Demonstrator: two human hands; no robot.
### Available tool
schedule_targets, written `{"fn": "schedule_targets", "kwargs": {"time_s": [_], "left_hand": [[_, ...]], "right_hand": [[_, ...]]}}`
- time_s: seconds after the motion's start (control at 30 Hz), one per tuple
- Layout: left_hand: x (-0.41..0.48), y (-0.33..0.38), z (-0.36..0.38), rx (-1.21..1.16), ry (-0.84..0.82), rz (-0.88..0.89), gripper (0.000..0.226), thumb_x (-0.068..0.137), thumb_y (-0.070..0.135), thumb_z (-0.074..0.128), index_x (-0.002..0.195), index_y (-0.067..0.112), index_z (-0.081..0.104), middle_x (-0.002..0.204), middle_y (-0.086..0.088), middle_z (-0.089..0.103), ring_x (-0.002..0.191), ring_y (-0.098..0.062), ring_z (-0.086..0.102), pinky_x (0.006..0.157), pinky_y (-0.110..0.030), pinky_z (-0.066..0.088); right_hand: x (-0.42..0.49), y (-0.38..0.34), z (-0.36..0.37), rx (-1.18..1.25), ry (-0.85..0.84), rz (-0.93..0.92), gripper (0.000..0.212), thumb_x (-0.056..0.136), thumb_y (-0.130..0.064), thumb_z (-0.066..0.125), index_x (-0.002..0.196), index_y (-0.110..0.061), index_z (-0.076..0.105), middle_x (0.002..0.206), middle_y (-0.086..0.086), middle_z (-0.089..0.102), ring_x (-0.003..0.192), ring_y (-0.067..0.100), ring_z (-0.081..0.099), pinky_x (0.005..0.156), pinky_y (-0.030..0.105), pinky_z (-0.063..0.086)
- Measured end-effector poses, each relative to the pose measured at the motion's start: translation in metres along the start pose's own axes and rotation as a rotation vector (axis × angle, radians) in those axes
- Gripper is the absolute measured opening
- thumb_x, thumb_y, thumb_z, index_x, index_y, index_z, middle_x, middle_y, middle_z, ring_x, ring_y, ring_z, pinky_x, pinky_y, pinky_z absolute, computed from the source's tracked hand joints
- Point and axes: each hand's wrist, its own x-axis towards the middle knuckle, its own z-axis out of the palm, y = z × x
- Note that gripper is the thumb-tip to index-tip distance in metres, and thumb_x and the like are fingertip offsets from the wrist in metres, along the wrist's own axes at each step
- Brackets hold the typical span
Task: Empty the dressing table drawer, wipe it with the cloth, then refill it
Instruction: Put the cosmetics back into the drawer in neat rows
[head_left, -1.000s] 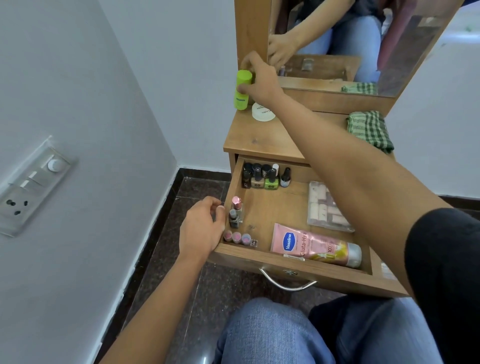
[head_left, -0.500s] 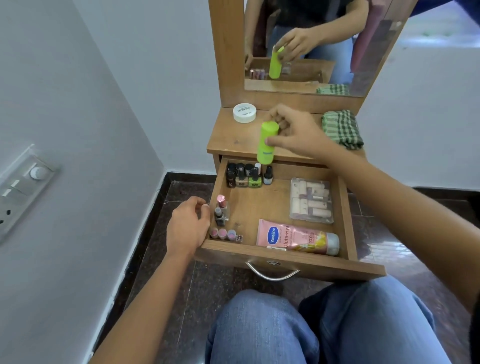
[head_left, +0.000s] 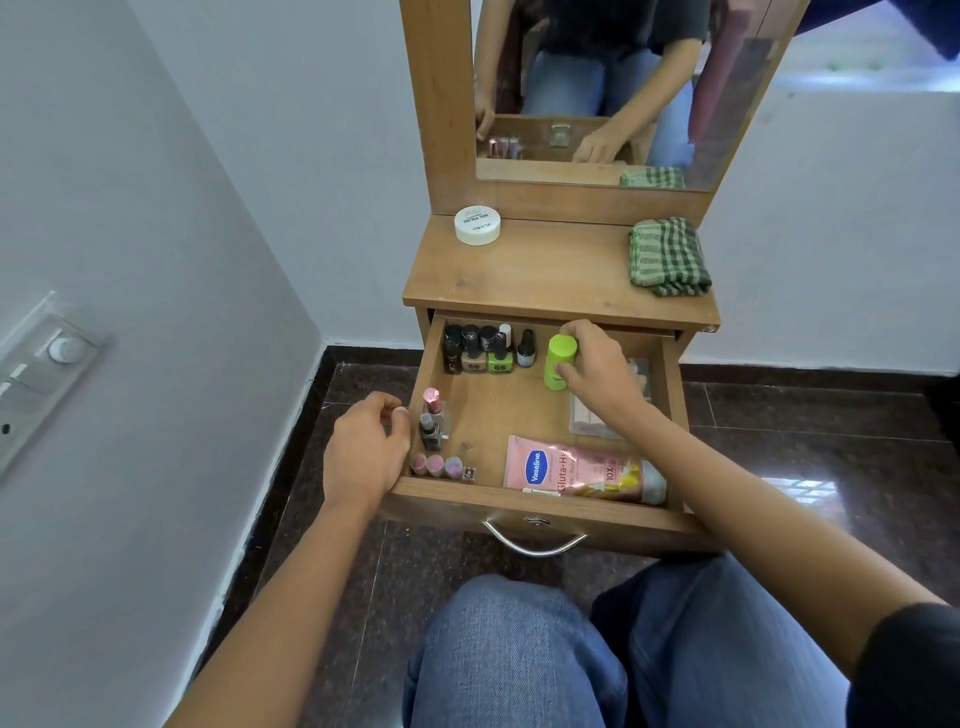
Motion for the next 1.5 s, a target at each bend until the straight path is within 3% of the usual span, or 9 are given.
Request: {"fn": "schedule_targets", "kwargs": {"time_s": [0.13, 0.3, 0.47, 0.6, 1.03, 1.3, 1.5], "left_hand": [[0.000, 0.000, 0.000, -0.002, -0.004, -0.002, 0.021, 0.097, 0.030, 0.051, 0.108, 0.020, 0.066, 0.099, 0.001, 0.069, 0.085, -0.013, 0.062, 0.072, -0.028, 0.048], [0.000, -0.001, 0.000, -0.003, 0.000, 0.006, 0.021, 0.097, 0.029, 0.051, 0.108, 0.019, 0.066, 0.100, 0.001, 0.068, 0.084, -0.012, 0.061, 0.072, -0.028, 0.048], [0.000, -0.001, 0.001, 0.007, 0.004, 0.004, 0.022, 0.097, 0.030, 0.052, 0.110, 0.019, 0.065, 0.101, 0.000, 0.069, 0.084, -0.011, 0.060, 0.070, -0.024, 0.045], [0.000, -0.001, 0.000, 0.004, 0.004, 0.004, 0.022, 0.097, 0.030, 0.052, 0.110, 0.019, 0.065, 0.101, 0.000, 0.069, 0.084, -0.011, 0.061, 0.071, -0.023, 0.046], [0.000, 0.000, 0.001, 0.010, 0.013, 0.003, 0.022, 0.097, 0.030, 0.052, 0.111, 0.019, 0.065, 0.100, 0.001, 0.069, 0.083, -0.009, 0.059, 0.069, -0.023, 0.044], [-0.001, 0.001, 0.000, -0.002, 0.014, 0.004, 0.022, 0.097, 0.029, 0.053, 0.111, 0.018, 0.066, 0.101, 0.000, 0.069, 0.085, -0.011, 0.061, 0.071, -0.024, 0.047], [0.000, 0.000, 0.001, 0.001, 0.006, -0.004, 0.023, 0.097, 0.030, 0.052, 0.112, 0.019, 0.065, 0.103, 0.000, 0.069, 0.086, -0.012, 0.061, 0.071, -0.022, 0.045]], "right_hand": [[-0.005, 0.003, 0.008, 0.067, 0.050, 0.020, 0.042, 0.083, -0.002, 0.065, 0.120, -0.007, 0.048, 0.117, 0.009, 0.055, 0.106, 0.024, 0.053, 0.088, 0.035, 0.045], [-0.006, 0.009, 0.022, 0.085, 0.081, 0.227, 0.056, 0.073, -0.011, 0.080, 0.118, -0.003, 0.047, 0.116, 0.014, 0.055, 0.107, 0.026, 0.053, 0.090, 0.038, 0.046], [0.001, 0.016, 0.025, 0.050, 0.085, 0.280, 0.048, 0.073, -0.013, 0.081, 0.111, -0.002, 0.054, 0.109, 0.015, 0.056, 0.097, 0.026, 0.053, 0.076, 0.031, 0.042], [0.004, 0.017, 0.026, 0.103, 0.145, 0.303, 0.039, 0.073, -0.008, 0.079, 0.105, 0.000, 0.058, 0.104, 0.017, 0.059, 0.095, 0.029, 0.056, 0.078, 0.036, 0.045], [0.004, 0.014, 0.031, 0.013, 0.127, 0.297, 0.037, 0.078, -0.018, 0.076, 0.106, 0.000, 0.059, 0.110, 0.020, 0.058, 0.102, 0.029, 0.051, 0.075, 0.029, 0.034], [0.003, 0.008, 0.034, -0.040, 0.152, 0.335, 0.042, 0.082, -0.027, 0.072, 0.110, 0.001, 0.060, 0.116, 0.019, 0.055, 0.108, 0.031, 0.051, 0.087, 0.039, 0.045], [0.002, 0.006, 0.036, -0.063, 0.181, 0.351, 0.041, 0.081, -0.026, 0.073, 0.106, 0.002, 0.059, 0.117, 0.021, 0.053, 0.105, 0.033, 0.051, 0.084, 0.036, 0.042]]}}
